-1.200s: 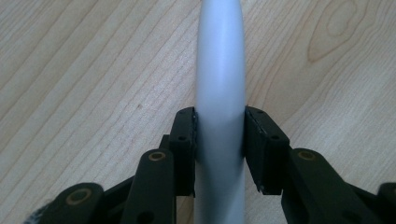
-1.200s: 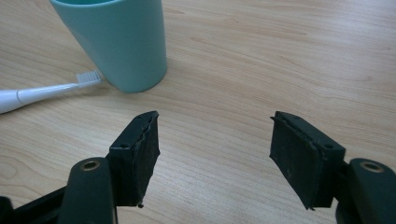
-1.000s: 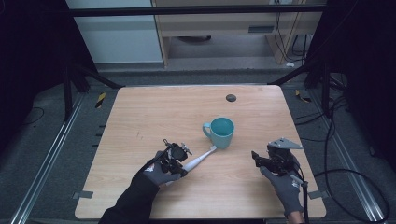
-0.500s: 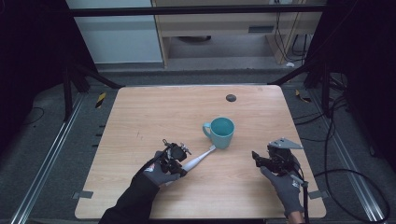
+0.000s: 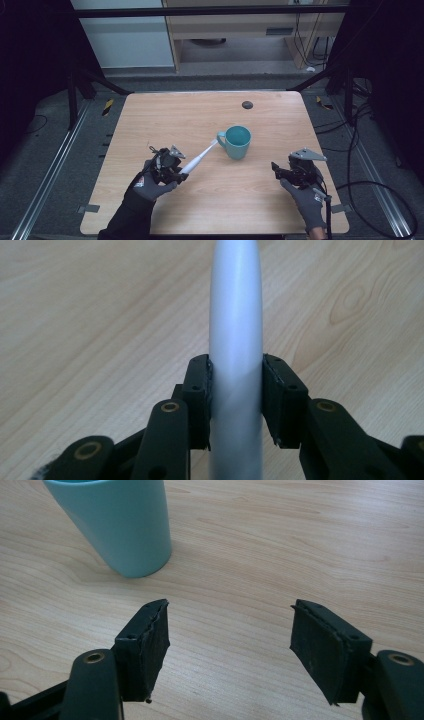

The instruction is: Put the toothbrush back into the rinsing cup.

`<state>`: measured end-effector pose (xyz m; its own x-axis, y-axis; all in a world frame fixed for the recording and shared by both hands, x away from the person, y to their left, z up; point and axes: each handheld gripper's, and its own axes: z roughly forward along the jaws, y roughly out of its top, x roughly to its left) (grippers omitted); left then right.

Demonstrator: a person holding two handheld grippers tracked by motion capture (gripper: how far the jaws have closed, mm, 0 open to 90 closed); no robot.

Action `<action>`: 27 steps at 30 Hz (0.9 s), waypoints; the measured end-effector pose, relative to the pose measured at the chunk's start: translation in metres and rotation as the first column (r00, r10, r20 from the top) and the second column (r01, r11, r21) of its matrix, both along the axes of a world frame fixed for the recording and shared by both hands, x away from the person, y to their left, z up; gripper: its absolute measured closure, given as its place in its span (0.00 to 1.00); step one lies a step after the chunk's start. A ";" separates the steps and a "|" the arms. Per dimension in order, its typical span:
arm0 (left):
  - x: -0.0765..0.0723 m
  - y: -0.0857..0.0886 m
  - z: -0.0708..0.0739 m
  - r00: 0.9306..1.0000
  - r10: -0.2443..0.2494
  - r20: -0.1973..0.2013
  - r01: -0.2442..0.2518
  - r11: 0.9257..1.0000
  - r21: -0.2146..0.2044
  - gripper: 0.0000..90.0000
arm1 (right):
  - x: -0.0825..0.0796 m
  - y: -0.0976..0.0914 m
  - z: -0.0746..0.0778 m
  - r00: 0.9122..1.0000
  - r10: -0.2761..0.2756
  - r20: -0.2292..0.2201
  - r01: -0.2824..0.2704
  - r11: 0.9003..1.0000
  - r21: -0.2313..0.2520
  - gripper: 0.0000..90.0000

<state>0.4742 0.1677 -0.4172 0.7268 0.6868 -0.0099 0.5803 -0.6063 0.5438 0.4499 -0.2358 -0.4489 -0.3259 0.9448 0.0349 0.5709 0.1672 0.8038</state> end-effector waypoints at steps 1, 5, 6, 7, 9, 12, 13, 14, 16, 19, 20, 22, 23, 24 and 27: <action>0.000 0.002 0.003 1.000 0.012 0.016 -0.011 1.000 -0.013 0.73 | 0.000 0.000 0.000 1.000 -0.002 0.002 0.002 1.000 -0.004 0.35; 0.001 0.007 0.011 0.996 0.058 0.066 -0.053 0.996 -0.068 0.73 | 0.000 -0.001 -0.001 1.000 -0.003 0.006 0.003 1.000 -0.002 0.35; 0.002 0.008 0.013 0.995 0.070 0.078 -0.063 0.995 -0.082 0.73 | 0.000 -0.001 0.000 1.000 -0.005 0.004 0.005 1.000 0.004 0.34; 0.002 0.008 0.015 0.992 0.082 0.094 -0.073 0.993 -0.094 0.73 | 0.000 -0.001 0.000 1.000 -0.005 0.004 0.005 1.000 0.006 0.34; 0.005 0.010 0.019 0.988 0.101 0.116 -0.087 0.990 -0.114 0.73 | 0.000 -0.001 -0.001 1.000 -0.006 0.011 0.006 1.000 -0.001 0.34; 0.010 0.011 0.024 0.981 0.131 0.145 -0.108 0.982 -0.157 0.73 | 0.000 -0.001 -0.001 1.000 -0.007 0.012 0.007 1.000 -0.006 0.34; 0.011 0.010 0.026 0.977 0.142 0.158 -0.115 0.979 -0.167 0.73 | 0.000 -0.001 -0.001 1.000 -0.007 0.013 0.007 1.000 -0.007 0.34; 0.013 0.009 0.028 0.975 0.148 0.166 -0.118 0.977 -0.176 0.73 | 0.000 -0.001 -0.002 1.000 -0.008 0.014 0.008 1.000 -0.005 0.33; 0.015 0.006 0.031 0.968 0.168 0.189 -0.129 0.971 -0.199 0.73 | 0.000 -0.001 -0.002 1.000 -0.008 0.016 0.008 1.000 0.007 0.33; 0.021 0.003 0.035 0.960 0.186 0.209 -0.138 0.964 -0.227 0.73 | 0.000 -0.001 -0.002 1.000 -0.010 0.026 0.010 1.000 0.009 0.32; 0.023 0.001 0.036 0.957 0.195 0.214 -0.143 0.961 -0.238 0.73 | 0.000 -0.001 -0.003 0.999 -0.012 0.033 0.011 1.000 0.008 0.32; 0.027 -0.003 0.039 0.953 0.208 0.222 -0.148 0.955 -0.259 0.73 | 0.000 -0.002 -0.003 0.999 -0.016 0.039 0.016 1.000 0.009 0.31; 0.030 -0.006 0.040 0.950 0.214 0.229 -0.149 0.952 -0.269 0.73 | 0.000 -0.002 -0.003 0.999 -0.017 0.040 0.017 1.000 0.010 0.31; 0.031 -0.008 0.041 0.946 0.218 0.238 -0.150 0.950 -0.275 0.73 | 0.000 -0.002 -0.003 0.999 -0.019 0.041 0.019 1.000 0.011 0.31; 0.037 -0.018 0.044 0.936 0.236 0.263 -0.154 0.943 -0.297 0.73 | 0.000 0.000 -0.005 0.999 -0.022 0.047 0.022 1.000 0.005 0.30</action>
<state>0.5115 0.1496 -0.3730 0.5775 0.8161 -0.0219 0.4637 -0.3059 0.8315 0.4501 -0.2362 -0.4535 -0.3067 0.9515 0.0243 0.5360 0.1516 0.8305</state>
